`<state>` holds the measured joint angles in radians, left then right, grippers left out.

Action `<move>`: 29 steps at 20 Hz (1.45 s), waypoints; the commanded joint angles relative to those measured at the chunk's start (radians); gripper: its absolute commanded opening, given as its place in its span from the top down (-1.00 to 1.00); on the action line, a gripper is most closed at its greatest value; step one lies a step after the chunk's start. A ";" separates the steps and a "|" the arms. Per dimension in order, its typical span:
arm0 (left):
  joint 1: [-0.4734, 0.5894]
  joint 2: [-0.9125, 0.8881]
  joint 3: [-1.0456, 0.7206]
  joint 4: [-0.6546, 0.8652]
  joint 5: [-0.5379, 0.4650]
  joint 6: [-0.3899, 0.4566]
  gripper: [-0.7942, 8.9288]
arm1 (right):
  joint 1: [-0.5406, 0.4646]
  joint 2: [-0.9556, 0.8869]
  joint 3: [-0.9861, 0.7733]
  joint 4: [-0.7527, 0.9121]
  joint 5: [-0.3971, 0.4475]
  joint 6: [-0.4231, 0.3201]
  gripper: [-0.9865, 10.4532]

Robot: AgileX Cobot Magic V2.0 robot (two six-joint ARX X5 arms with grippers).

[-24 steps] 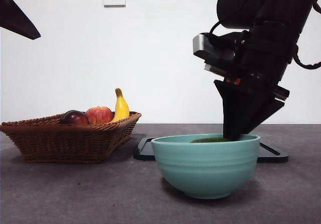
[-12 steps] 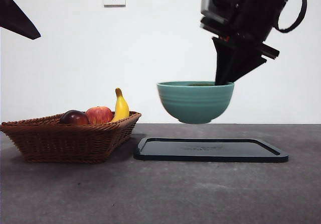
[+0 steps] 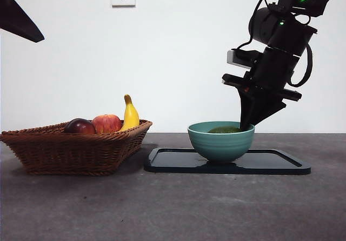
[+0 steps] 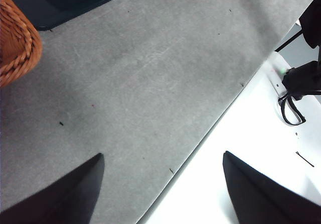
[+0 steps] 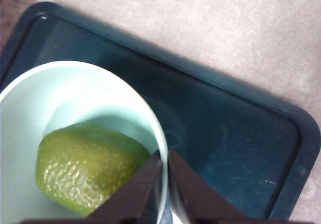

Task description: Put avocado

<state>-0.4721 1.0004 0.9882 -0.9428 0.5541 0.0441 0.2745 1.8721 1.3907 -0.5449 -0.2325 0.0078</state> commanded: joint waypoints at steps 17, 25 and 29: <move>-0.006 0.006 0.013 0.025 0.006 0.019 0.09 | 0.005 -0.199 0.025 -0.100 0.019 0.043 0.53; -0.006 0.006 0.013 0.024 0.006 0.020 0.09 | 0.081 -0.594 -0.005 -0.377 -0.023 0.032 0.53; -0.006 0.006 0.013 0.024 0.007 0.020 0.09 | 0.180 -0.769 -0.158 -0.401 -0.023 0.050 0.53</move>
<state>-0.4721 1.0004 0.9882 -0.9306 0.5541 0.0441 0.4469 1.0962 1.2282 -0.9501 -0.2550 0.0502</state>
